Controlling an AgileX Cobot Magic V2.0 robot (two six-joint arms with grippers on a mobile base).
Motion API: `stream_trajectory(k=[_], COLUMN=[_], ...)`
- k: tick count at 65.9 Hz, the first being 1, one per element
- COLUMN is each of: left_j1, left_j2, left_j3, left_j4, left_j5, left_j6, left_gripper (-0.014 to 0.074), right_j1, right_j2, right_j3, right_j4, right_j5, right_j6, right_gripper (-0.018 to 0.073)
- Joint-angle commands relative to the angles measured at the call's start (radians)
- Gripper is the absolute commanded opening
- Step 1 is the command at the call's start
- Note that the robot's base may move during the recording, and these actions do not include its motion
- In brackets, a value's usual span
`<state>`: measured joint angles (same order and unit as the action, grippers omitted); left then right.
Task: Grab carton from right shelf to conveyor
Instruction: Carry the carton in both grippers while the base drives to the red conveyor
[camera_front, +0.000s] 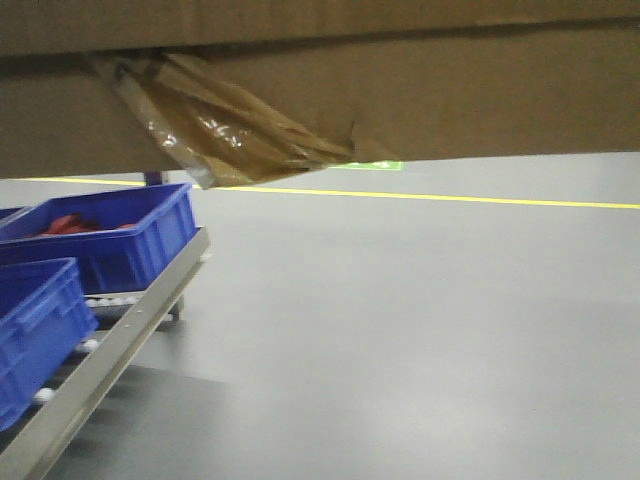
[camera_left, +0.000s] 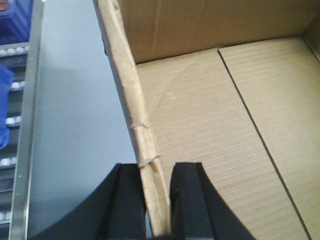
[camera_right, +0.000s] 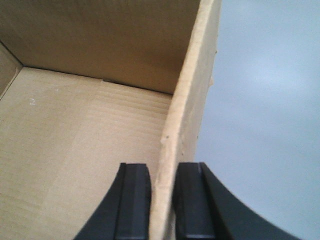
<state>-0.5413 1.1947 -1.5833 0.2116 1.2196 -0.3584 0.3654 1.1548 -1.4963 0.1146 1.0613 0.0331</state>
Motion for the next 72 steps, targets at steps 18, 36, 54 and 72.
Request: stream_trajectory(k=[18, 36, 54, 72], left_j1=[-0.004, -0.004, -0.004, -0.004], left_j2=[-0.013, -0.013, -0.013, -0.013], left_j3=[-0.002, -0.002, -0.002, -0.002], left_j4=[0.012, 0.012, 0.012, 0.012], left_j5=[0.002, 0.002, 0.002, 0.002], left_j6=[0.011, 0.011, 0.011, 0.011], left_gripper=[-0.0010, -0.0010, -0.0010, -0.0010], right_j1=[-0.003, -0.003, -0.003, -0.003], right_j2=[-0.010, -0.010, -0.010, -0.012], right_j3=[-0.003, -0.003, -0.003, -0.003], right_j4=[-0.026, -0.026, -0.026, -0.026], right_j5=[-0.059, -0.059, -0.059, -0.061], right_j6=[-0.012, -0.012, -0.012, -0.012], right_gripper=[-0.0069, -0.0069, -0.0069, -0.0069])
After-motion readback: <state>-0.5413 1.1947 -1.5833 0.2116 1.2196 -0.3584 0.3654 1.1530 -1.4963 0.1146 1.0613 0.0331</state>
